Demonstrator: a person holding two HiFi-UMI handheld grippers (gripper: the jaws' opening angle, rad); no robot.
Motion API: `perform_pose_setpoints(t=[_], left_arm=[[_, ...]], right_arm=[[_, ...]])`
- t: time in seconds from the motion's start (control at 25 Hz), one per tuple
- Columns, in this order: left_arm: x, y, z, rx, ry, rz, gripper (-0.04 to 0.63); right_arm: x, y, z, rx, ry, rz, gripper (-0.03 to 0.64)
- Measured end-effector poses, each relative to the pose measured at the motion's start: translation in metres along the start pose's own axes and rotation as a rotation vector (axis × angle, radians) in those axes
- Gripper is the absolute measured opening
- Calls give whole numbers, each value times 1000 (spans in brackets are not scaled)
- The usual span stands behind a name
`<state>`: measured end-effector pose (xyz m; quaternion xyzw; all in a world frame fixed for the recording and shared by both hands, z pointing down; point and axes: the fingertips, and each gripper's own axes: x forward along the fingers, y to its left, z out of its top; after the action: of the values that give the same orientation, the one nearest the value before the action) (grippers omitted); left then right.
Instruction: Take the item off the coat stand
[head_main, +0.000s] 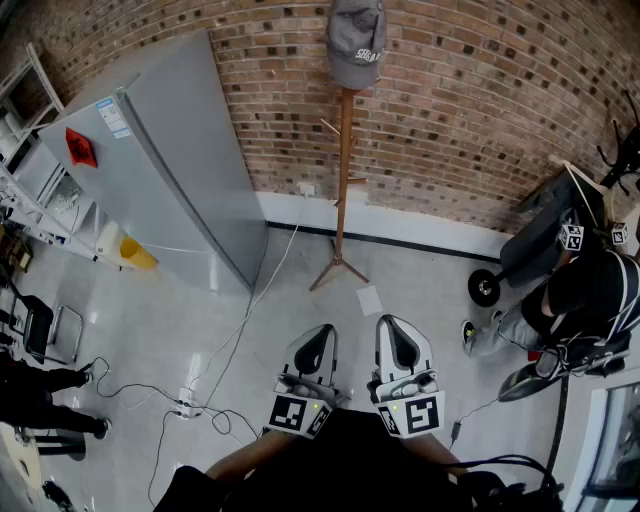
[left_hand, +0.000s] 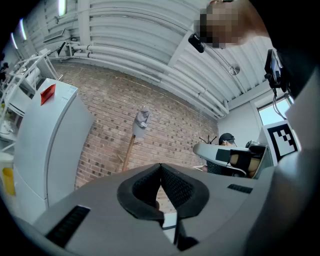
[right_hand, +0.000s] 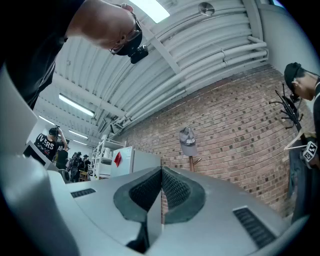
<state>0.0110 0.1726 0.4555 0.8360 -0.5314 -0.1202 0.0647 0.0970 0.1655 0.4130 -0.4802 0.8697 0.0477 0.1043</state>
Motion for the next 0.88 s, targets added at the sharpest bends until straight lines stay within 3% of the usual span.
perform_pose_setpoints(t=[0.48,0.88], left_arm=[[-4,-16,-2,13,-3,-25,17],[-5,-24,-13,17,11,8,16]], right_arm=[[-19,-4,5,55,-45,-20,18],[-30,-8,-4,91,-20,17,18]])
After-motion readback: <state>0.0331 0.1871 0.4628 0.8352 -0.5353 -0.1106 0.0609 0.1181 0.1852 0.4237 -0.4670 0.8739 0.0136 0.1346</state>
